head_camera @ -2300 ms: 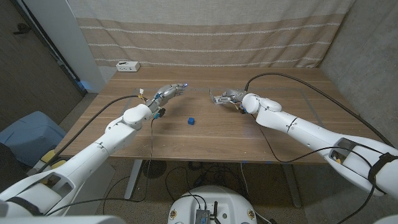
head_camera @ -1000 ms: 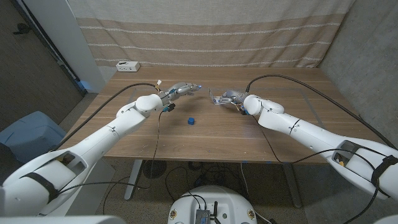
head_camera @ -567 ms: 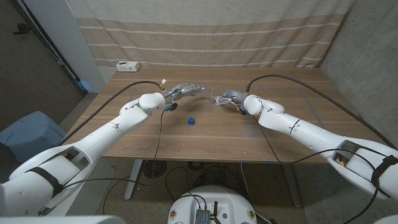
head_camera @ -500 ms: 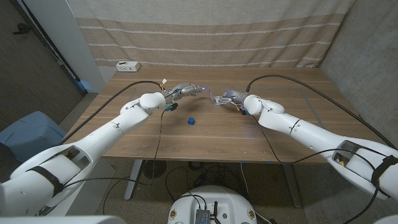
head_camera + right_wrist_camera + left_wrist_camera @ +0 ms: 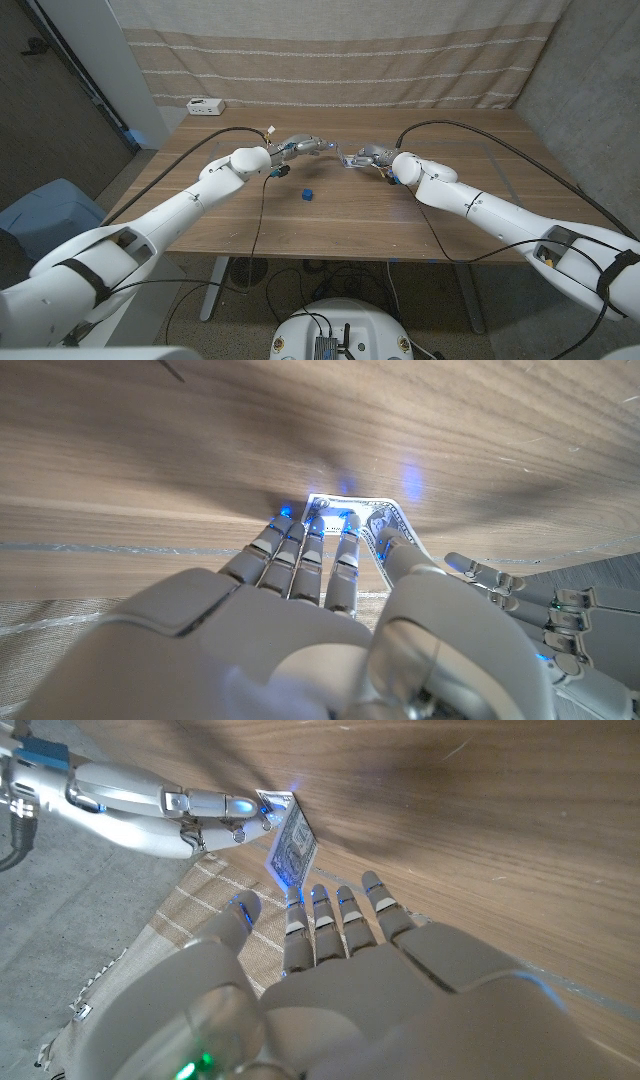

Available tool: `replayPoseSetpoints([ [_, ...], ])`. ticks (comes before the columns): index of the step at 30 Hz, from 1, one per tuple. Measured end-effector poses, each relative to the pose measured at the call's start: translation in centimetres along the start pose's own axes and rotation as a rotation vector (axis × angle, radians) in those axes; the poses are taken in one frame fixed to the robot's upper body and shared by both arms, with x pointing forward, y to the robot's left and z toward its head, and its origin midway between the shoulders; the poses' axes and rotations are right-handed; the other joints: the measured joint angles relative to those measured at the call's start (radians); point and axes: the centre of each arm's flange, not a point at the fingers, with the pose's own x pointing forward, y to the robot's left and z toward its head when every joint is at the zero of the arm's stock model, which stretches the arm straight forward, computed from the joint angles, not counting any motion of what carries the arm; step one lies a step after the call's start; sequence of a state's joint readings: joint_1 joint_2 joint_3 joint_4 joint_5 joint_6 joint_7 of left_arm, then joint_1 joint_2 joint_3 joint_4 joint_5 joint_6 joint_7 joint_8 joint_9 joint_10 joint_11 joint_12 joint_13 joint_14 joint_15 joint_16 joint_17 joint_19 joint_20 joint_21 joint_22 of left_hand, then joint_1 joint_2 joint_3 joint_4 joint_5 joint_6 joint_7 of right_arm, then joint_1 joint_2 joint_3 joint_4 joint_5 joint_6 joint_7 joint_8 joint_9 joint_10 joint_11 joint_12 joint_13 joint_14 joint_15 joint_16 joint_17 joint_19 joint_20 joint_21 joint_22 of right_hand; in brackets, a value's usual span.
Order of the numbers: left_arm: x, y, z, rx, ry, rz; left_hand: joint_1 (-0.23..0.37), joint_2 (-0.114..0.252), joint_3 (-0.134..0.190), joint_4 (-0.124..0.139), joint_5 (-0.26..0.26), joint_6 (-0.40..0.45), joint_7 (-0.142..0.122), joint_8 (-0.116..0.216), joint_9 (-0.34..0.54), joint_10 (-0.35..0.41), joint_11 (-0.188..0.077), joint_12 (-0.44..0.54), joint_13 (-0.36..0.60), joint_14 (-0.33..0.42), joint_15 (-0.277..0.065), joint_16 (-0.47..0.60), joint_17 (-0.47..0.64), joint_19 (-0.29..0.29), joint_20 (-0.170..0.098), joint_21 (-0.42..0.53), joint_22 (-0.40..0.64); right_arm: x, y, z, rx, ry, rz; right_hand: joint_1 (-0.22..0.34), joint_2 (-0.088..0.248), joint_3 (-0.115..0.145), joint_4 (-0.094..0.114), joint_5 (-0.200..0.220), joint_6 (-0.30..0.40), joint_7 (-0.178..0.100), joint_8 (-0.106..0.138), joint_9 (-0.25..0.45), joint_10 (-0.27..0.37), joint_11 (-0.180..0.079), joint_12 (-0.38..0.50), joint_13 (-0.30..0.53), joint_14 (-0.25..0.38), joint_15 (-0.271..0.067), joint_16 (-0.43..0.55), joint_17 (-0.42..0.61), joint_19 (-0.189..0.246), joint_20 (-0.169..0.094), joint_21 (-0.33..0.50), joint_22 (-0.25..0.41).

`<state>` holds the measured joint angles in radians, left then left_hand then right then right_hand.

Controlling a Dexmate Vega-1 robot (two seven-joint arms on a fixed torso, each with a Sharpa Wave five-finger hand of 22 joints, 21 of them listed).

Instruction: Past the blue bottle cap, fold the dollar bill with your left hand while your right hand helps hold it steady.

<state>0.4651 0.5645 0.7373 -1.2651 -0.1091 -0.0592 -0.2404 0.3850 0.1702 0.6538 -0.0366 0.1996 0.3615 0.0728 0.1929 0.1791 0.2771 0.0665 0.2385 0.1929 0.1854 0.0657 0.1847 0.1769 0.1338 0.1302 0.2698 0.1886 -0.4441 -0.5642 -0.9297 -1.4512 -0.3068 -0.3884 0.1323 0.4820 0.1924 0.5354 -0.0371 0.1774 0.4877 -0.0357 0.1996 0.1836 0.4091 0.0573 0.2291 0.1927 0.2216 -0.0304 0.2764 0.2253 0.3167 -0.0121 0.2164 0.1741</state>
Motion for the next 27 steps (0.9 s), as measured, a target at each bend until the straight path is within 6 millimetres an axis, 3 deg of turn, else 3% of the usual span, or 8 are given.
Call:
replayPoseSetpoints([
  [27,2.7,-0.9,1.2,0.119,0.0,-0.069,0.0,0.0,0.011,-0.011,0.0,0.011,-0.004,0.0,0.0,0.008,-0.002,0.0,0.0,0.0,-0.018,0.0,-0.005,0.001,-0.026,-0.004,0.0,0.4,-0.1,-0.2,0.009,-0.012,0.003,0.011,0.0,-0.004,0.004,0.0,0.005,0.005,-0.004,0.0,0.009,0.002,-0.001,0.001,0.0,0.0,0.0,0.005,0.007,0.007,-0.001,0.0],
])
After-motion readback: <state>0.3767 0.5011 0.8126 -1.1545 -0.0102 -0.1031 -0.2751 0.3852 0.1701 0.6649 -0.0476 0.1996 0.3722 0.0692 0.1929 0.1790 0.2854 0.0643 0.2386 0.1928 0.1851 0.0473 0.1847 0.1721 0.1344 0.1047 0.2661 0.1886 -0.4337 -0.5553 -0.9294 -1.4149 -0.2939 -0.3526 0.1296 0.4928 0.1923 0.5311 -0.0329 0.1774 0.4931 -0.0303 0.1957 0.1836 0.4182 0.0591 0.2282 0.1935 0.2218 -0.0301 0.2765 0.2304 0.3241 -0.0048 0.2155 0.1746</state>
